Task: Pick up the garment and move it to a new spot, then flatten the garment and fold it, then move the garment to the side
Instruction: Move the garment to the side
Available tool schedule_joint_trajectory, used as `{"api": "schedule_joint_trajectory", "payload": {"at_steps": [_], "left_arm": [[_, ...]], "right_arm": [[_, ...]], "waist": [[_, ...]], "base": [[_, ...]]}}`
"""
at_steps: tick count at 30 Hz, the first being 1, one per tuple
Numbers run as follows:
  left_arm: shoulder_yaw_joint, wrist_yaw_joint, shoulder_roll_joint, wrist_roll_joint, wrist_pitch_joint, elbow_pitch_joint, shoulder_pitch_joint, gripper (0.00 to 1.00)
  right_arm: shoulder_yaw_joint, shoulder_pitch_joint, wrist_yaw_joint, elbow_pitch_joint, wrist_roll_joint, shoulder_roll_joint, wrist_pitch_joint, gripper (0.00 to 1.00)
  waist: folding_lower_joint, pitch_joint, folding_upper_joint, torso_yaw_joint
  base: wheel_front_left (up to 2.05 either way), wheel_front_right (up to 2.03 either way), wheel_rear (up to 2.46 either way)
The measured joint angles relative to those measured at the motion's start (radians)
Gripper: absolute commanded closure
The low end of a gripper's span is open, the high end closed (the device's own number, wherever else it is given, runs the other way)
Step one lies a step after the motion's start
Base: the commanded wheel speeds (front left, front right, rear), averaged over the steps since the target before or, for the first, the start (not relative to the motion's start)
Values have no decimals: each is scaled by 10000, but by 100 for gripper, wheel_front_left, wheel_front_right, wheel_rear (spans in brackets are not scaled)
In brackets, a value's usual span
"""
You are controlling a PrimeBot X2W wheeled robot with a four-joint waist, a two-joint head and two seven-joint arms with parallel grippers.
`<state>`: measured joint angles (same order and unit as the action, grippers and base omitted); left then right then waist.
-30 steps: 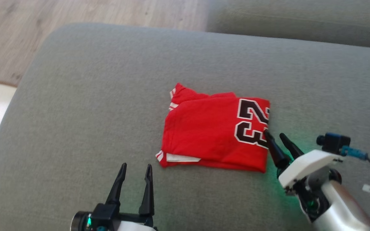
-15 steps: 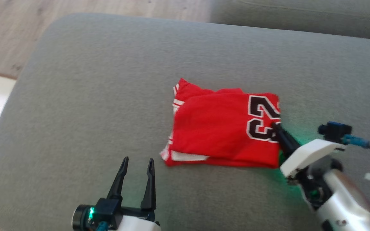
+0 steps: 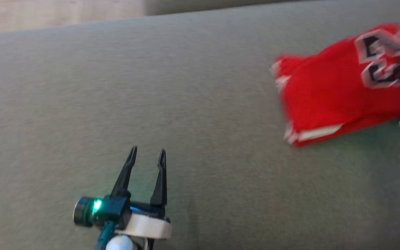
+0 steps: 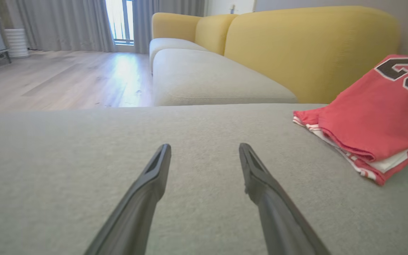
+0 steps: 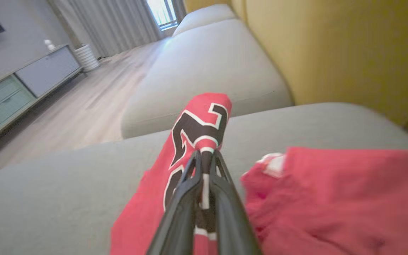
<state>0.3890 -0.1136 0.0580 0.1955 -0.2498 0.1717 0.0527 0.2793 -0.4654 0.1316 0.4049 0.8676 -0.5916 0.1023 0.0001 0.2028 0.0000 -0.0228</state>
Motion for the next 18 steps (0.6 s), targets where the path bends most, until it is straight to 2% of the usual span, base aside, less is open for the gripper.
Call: {"api": "schedule_joint_trajectory", "payload": {"at_steps": [6, 7, 8, 14, 18], "left_arm": [[-10, 130, 12, -148, -25, 40, 687, 0], [-13, 174, 15, -205, -25, 44, 788, 0], [-15, 173, 15, -221, -25, 54, 893, 0], [-65, 171, 8, -201, -25, 242, 1302, 0], [-84, 171, -2, 84, -25, 378, 1267, 0]], "right_arm": [[-1020, -436, 0, -276, -188, -1116, 316, 100], [-1187, -485, 0, -286, -267, -1198, 349, 56], [-1383, -577, 0, -276, -385, -1229, 385, 0], [-2236, -942, 0, -339, -1580, -989, -169, 0], [-2357, -679, -2, -523, -2759, -90, -623, 0]], "waist": [[1, 808, 0, -848], [2, 961, 0, -948], [1, 1108, 0, -1042], [3, 1502, 0, -1393], [0, 1139, 0, -1303]], "base": [[0, 0, 0], [0, 0, 0], [0, 0, 0], [0, 0, 0], [0, 0, 0]]}}
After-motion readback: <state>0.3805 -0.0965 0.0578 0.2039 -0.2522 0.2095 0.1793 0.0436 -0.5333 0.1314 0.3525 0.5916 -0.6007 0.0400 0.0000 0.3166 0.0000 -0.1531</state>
